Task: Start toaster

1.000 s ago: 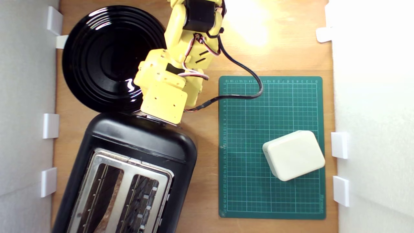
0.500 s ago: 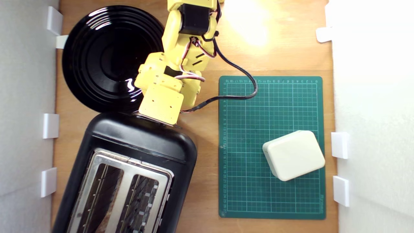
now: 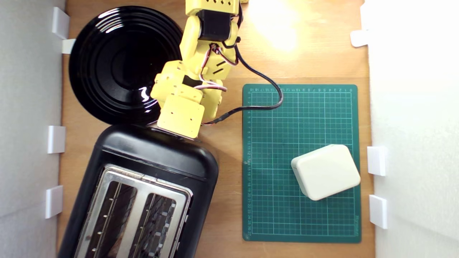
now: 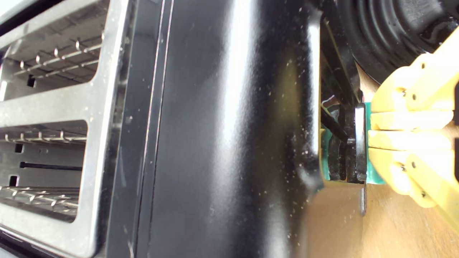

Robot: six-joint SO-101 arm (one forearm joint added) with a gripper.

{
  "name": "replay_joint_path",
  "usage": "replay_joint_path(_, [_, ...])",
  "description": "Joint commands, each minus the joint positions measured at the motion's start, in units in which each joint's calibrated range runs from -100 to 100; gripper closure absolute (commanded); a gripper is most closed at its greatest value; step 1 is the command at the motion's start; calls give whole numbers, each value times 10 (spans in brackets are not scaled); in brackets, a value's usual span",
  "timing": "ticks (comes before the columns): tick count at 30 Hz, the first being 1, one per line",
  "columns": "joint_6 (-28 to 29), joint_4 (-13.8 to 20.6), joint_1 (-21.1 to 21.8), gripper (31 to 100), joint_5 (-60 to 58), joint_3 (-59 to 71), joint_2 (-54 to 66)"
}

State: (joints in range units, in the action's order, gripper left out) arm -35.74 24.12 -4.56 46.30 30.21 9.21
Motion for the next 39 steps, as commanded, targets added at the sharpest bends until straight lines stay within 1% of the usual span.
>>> replay_joint_path(1, [-18, -37, -11, 989, -13, 28, -28])
replay_joint_path(7, [-20, -40, -20, 989, -67, 85, -29])
replay_joint_path(15, [-22, -38, -50, 989, -135, 141, -30])
replay_joint_path(28, [-17, -39, -44, 989, -145, 151, -78])
replay_joint_path(29, [-16, -40, -43, 989, -145, 151, -79])
replay_joint_path(31, [-15, -55, -41, 989, -145, 151, -84])
replay_joint_path(34, [-14, -65, -27, 989, -143, 156, -85])
replay_joint_path(39, [-14, -64, -24, 989, -144, 192, -83])
